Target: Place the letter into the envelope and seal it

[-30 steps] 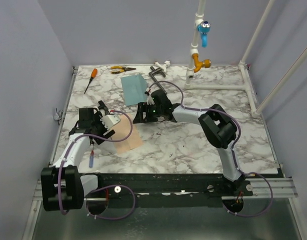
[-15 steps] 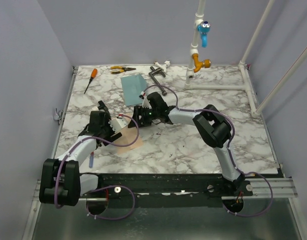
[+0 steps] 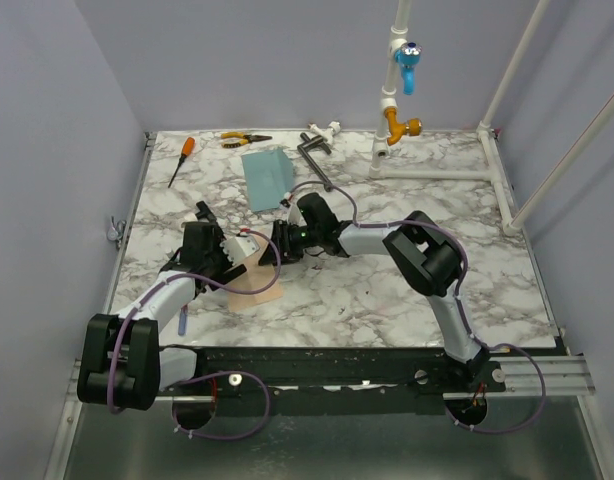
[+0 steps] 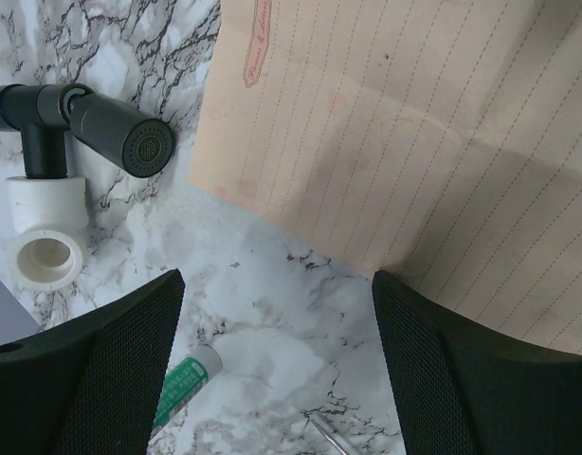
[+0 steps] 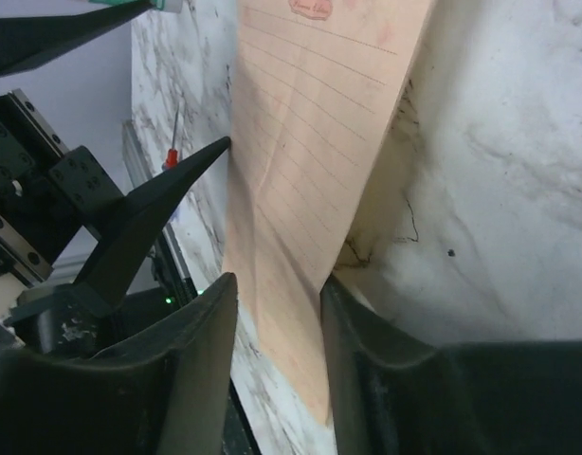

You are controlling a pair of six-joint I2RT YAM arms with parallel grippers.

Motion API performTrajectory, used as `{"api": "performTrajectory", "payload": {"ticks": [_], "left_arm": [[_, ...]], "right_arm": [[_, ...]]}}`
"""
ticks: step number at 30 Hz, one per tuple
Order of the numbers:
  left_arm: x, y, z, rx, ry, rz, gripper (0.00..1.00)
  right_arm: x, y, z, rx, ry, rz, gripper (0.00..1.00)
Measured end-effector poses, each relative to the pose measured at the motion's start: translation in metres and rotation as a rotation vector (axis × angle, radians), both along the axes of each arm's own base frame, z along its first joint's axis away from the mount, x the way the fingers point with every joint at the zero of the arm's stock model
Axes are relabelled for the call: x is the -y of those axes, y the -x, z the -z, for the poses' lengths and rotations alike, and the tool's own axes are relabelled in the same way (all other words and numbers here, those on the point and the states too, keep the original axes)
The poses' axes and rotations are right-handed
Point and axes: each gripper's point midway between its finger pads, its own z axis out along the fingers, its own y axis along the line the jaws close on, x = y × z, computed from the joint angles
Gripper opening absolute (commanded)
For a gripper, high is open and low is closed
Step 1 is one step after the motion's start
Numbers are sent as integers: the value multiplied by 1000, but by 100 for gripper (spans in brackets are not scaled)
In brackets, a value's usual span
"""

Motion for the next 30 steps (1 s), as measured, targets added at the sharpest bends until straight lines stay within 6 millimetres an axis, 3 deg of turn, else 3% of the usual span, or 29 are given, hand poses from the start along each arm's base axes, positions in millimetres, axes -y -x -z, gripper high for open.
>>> {"api": "performTrajectory", "payload": {"ticks": [4,10,13,14,16,18,22,26,30], "left_arm": [[1,-1,0,2,1,2,81],[1,5,-9,6,19,-11,90],[7,9,-35,39,66,7,99],[12,9,-53,71,93,25,99],[23,10,-95,161,147,74,99],[32,14,-129,246,191,121,99],[50,32,-170,291,268,202,99],[68,41,-182,259,322,263,99],[76,52,-172,191,344,290,99]], "right_arm": [[-1,1,1,-14,-1,1,2],[2,4,5,-16,14,-12,1],[6,6,1,3,30,-28,1],[7,7,-5,14,32,-34,1],[9,8,-23,47,26,-44,1],[12,9,-52,101,1,-53,1],[16,13,-120,217,-83,-65,1],[21,22,-163,284,-152,-89,1],[28,34,-177,305,-179,-118,1]]}}
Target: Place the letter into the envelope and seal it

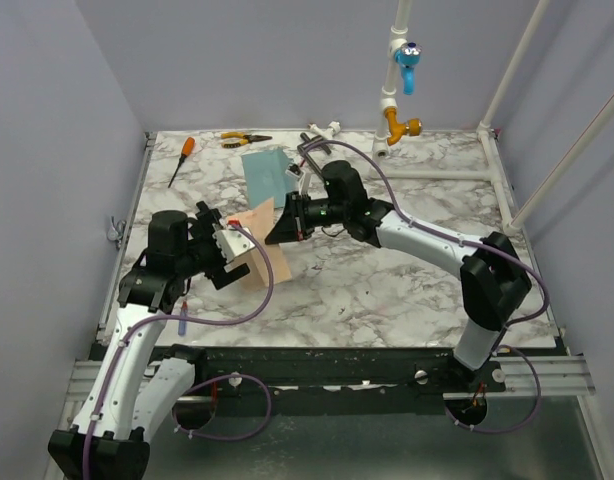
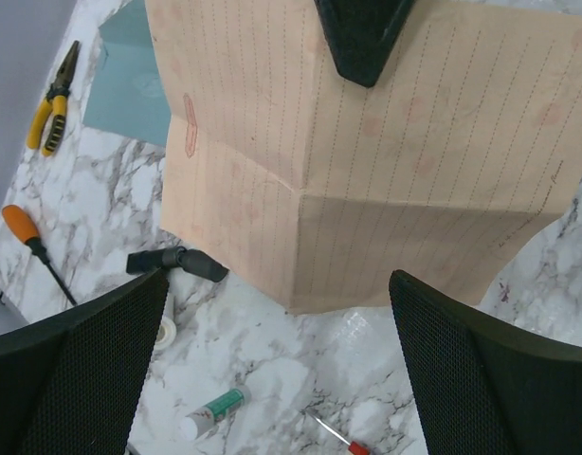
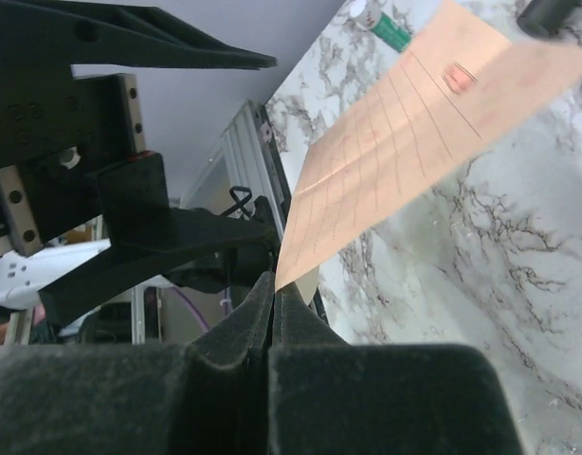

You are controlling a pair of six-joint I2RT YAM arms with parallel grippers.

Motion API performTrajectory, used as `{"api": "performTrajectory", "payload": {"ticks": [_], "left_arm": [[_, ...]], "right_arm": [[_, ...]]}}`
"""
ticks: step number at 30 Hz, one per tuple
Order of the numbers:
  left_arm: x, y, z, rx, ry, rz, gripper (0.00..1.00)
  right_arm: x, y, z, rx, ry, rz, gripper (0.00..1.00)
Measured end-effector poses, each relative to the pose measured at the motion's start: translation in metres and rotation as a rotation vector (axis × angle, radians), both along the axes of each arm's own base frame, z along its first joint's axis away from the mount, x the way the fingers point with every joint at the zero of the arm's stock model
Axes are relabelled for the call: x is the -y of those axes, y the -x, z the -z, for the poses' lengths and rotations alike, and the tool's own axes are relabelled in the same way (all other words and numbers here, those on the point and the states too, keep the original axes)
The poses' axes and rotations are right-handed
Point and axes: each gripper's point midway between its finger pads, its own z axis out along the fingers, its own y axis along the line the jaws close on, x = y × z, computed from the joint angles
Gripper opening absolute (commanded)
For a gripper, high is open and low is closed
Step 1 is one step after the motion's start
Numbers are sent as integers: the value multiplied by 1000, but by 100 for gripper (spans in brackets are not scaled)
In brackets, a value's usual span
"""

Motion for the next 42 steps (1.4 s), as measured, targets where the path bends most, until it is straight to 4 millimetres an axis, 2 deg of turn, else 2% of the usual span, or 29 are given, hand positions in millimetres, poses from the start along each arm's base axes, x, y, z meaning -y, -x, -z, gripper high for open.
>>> {"api": "performTrajectory", "payload": {"ticks": [7,12,18,22,23,27,29,35,36,38,41,42], "left_arm": [[16,15,9,-65,21,81,99],[23,22,10,-91,41,119,97],[34,33,12,-132,78,180,64],[39,39,13,-152,94,205,55],[40,41,13,-157,96,210,50],[42,46,14,-178,110,226,14],[44,49,15,-189,116,233,0],[45,51,14,-196,124,239,0],[45,52,14,-200,127,239,0],[46,54,14,-210,136,238,0],[47,57,12,-220,154,235,0],[47,58,11,-228,165,227,0]], "right_arm": [[4,17,-6,52,-22,-100,1],[4,38,-15,97,-51,-195,1],[7,50,-33,148,-89,-231,1],[7,52,-35,159,-97,-240,1],[7,52,-36,160,-98,-241,1],[6,52,-37,165,-103,-244,1],[6,52,-36,169,-103,-246,1],[7,52,-34,185,-98,-251,1],[7,52,-33,189,-95,-253,2],[8,51,-31,198,-90,-255,23],[9,48,-28,211,-67,-240,61],[10,46,-26,217,-53,-230,68]]}}
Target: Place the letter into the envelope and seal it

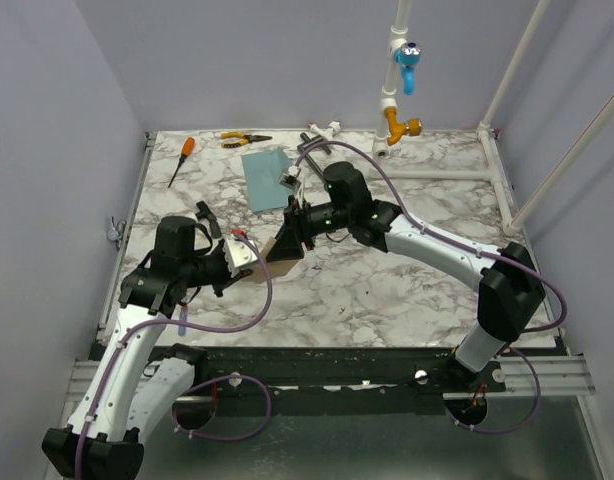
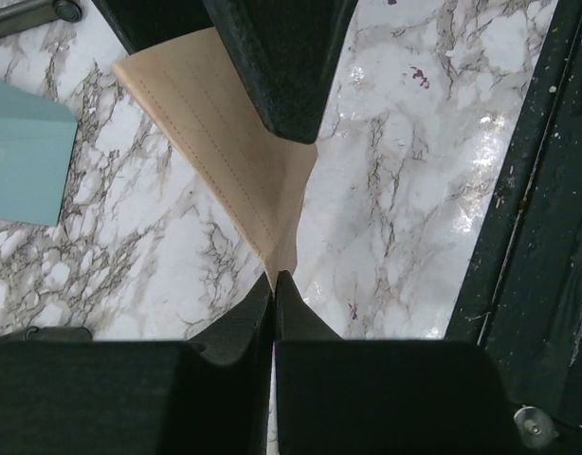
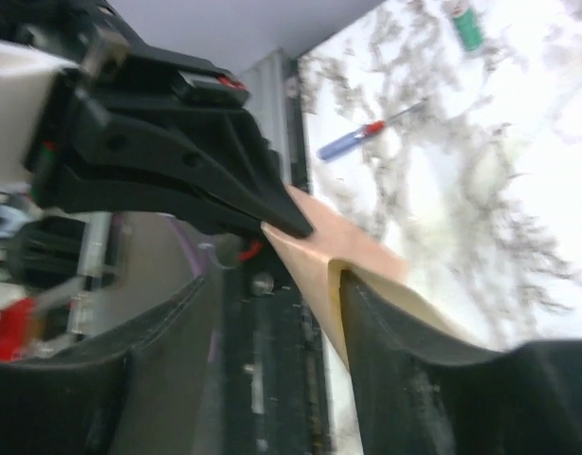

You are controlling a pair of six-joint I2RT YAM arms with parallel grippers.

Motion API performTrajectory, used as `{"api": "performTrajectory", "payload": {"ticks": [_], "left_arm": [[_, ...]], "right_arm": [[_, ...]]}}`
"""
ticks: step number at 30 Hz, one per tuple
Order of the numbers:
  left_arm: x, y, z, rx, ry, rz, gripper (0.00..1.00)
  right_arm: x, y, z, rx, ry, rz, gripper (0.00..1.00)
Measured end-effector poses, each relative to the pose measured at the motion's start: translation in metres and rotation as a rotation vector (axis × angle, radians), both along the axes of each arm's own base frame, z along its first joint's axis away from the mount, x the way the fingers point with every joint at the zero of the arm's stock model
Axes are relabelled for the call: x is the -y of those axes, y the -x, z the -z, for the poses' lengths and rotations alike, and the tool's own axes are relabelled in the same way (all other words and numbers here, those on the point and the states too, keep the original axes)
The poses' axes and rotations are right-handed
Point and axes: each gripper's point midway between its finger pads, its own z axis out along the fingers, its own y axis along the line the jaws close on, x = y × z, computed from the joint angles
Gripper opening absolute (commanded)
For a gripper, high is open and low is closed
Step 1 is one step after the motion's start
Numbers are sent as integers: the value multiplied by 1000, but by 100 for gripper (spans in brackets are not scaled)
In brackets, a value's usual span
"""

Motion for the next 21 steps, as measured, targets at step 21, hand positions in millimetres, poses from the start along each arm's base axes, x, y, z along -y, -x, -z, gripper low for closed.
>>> {"api": "performTrajectory", "payload": {"ticks": [21], "left_arm": [[-1,-8,52,-197,42,-173,0]], "right_arm": [[33,12,101,363,122,202,87]]}}
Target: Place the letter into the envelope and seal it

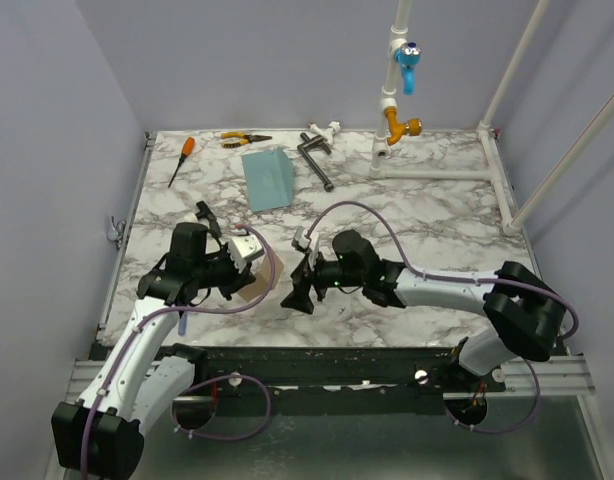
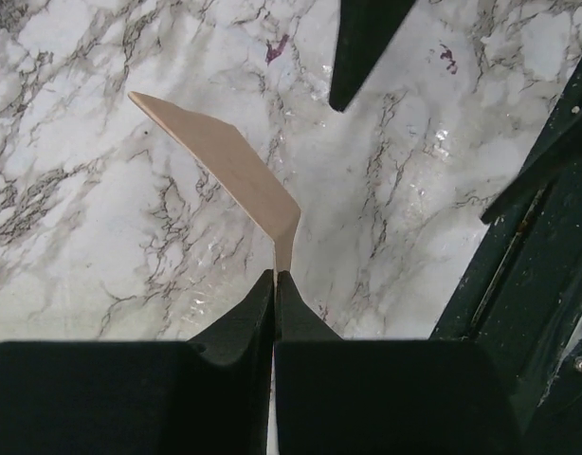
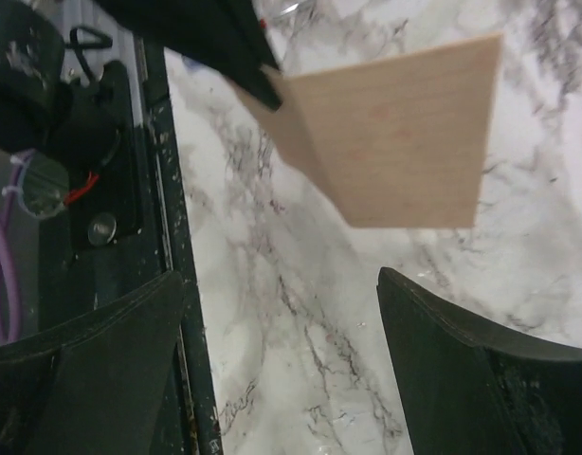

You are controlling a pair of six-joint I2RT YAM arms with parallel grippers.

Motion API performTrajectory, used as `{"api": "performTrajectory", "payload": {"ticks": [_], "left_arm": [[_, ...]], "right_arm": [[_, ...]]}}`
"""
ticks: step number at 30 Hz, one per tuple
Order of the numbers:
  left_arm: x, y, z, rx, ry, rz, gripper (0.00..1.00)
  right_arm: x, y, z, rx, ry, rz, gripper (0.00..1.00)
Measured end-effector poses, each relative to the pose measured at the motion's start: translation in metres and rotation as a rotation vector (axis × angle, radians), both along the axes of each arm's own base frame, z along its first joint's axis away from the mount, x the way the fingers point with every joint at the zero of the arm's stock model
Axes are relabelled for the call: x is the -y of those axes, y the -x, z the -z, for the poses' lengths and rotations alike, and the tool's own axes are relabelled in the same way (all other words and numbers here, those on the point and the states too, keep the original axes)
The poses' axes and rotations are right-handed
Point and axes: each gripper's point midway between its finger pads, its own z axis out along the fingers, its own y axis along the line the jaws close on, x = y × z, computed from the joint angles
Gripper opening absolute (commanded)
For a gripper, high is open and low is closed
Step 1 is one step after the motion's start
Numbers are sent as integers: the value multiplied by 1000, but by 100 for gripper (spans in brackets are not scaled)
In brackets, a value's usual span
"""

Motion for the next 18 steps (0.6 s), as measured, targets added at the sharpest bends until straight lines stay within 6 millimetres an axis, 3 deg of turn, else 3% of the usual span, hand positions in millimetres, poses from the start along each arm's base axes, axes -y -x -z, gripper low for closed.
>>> {"api": "performTrajectory", "payload": {"ticks": [3,5,14,18], "left_arm": [[-1,-5,14,-27,-27,2,0],[-2,-5,21,-43,-42,9,0],[1,-3,35,-37,-68,72,0],[6,4,38,-29,-63,117,0]], "right_arm": [[-5,11,28,13,-5,-14,89],[-10,5,35,27,-23,0,100],[-33,-15,69,31,-58,30,100],[-41,-19,71,36,-88,30,100]]}}
